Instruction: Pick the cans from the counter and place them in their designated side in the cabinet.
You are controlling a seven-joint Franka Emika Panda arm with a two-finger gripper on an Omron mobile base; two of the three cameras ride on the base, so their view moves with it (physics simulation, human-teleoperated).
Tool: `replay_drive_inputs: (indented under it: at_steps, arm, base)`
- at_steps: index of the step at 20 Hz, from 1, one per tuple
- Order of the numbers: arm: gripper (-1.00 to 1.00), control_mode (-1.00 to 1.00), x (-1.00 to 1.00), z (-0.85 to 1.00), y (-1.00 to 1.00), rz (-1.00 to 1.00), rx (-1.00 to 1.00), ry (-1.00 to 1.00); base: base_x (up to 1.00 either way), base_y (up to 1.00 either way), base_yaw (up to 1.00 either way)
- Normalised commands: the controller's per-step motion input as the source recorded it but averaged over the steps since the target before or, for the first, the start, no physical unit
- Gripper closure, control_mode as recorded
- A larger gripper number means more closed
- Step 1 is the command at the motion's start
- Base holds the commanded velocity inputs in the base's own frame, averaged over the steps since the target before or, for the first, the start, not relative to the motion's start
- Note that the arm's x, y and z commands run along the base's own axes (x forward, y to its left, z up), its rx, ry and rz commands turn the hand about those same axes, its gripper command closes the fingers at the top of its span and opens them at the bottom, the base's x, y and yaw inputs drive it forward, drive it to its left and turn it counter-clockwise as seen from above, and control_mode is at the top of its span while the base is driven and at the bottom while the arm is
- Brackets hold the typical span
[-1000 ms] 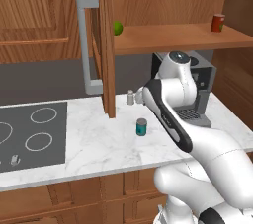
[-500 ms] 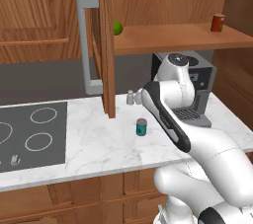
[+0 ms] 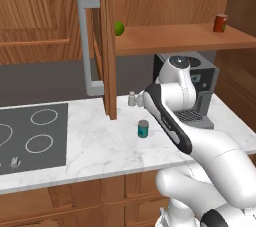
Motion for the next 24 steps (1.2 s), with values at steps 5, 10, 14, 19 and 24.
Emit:
replay_drive_inputs:
  at_steps: [5, 10, 14, 19, 24]
  arm:
    - [-1.0, -1.0, 0.02, -0.06, -0.03, 0.0, 0.0, 0.0]
    - [-1.0, -1.0, 0.08, -0.06, -0.05, 0.0, 0.0, 0.0]
    - [-1.0, -1.0, 0.1, -0.12, -0.02, 0.0, 0.0, 0.0]
    - [-1.0, -1.0, 0.09, -0.16, 0.0, 0.0, 0.0, 0.0]
    - [-1.0, -1.0, 0.06, -0.12, 0.0, 0.0, 0.0, 0.02]
  base:
    - [0.0, 0.0, 0.0]
    - [0.0, 0.0, 0.0]
    - [0.0, 0.0, 0.0]
    - [0.0, 0.0, 0.0]
    - [0.0, 0.0, 0.0]
